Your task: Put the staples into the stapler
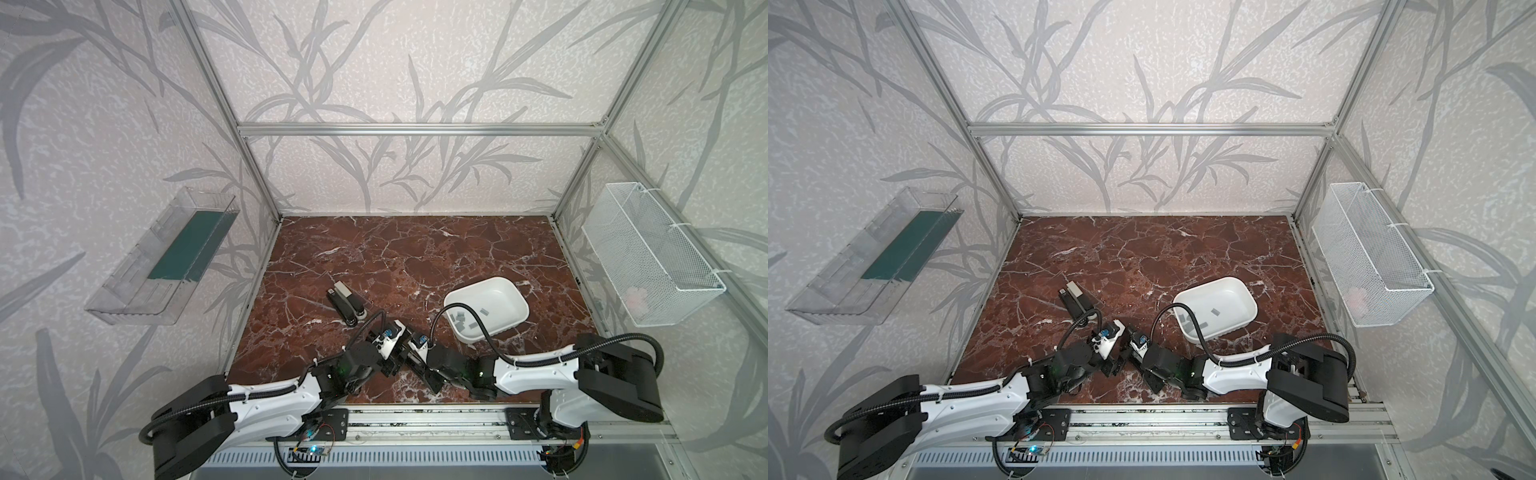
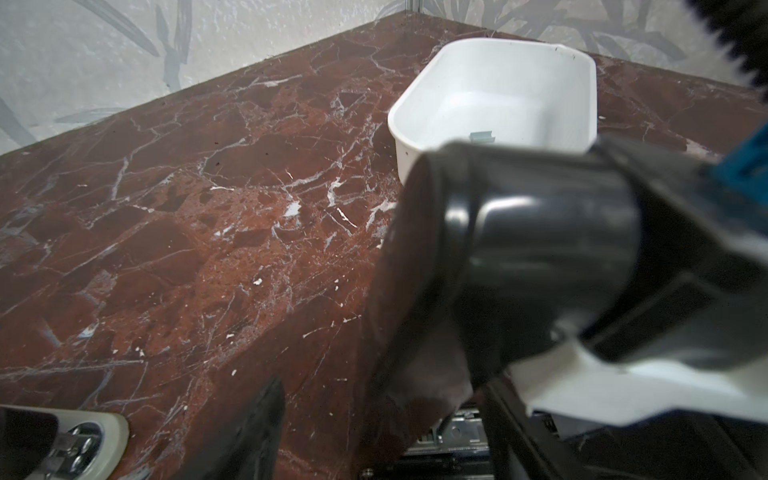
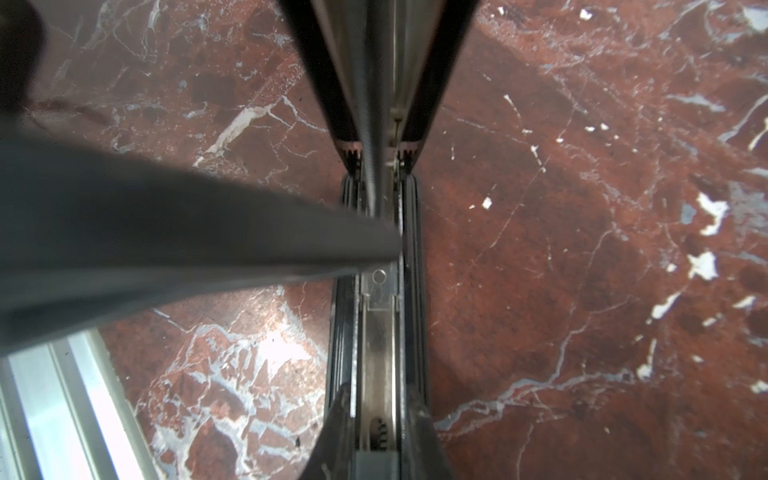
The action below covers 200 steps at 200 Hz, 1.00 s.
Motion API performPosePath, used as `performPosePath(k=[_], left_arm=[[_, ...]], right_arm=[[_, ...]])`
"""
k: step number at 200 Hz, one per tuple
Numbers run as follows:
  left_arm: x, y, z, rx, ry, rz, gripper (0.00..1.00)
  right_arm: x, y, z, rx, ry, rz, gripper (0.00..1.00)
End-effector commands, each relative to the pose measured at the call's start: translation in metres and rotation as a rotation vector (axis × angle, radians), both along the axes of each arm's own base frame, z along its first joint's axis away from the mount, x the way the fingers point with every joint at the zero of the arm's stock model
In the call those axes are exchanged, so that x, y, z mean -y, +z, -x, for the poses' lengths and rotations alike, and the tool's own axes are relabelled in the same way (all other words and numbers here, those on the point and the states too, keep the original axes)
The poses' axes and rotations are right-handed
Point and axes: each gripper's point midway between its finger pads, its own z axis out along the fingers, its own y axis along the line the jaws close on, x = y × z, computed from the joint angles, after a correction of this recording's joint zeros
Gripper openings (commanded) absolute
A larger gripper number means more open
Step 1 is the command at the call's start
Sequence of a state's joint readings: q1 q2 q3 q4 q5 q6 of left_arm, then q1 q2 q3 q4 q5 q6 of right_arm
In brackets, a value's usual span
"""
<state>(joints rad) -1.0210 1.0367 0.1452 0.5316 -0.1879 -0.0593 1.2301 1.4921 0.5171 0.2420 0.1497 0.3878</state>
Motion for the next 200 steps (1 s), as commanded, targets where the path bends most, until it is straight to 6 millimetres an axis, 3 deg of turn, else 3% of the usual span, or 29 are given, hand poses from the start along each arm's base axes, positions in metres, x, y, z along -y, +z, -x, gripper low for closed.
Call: performPosePath(k=[1,21,45,63,106,200], left_arm=[[0.013,0.015,-0.007,0.049,-0.015,0.034,0.7],[0.018,0.019,-0.01,0.064,-0.013,0.074,0.67],[0.021,0.027,-0.013,0.084,-0.009,0.1,0.67],[0.023,0.029,-0.016,0.076,-0.001,0.09,0.67],[0.029,0.03,-0.018,0.089,-0.013,0.094,0.57],[0.046,0.021,-0.011,0.064,-0.098,0.085,0.57]], right_arm=[[0.01,-0.009,0.008,-0.033,0.022,0.037,0.15],[0.011,-0.009,0.008,-0.035,0.024,0.037,0.17],[0.014,-0.007,0.009,-0.027,0.022,0.035,0.32],[0.019,-0.004,0.008,-0.015,0.015,0.031,0.37],[0.024,-0.004,0.01,-0.012,0.022,0.029,0.32],[0.04,0.011,0.014,0.018,0.011,-0.037,0.36]])
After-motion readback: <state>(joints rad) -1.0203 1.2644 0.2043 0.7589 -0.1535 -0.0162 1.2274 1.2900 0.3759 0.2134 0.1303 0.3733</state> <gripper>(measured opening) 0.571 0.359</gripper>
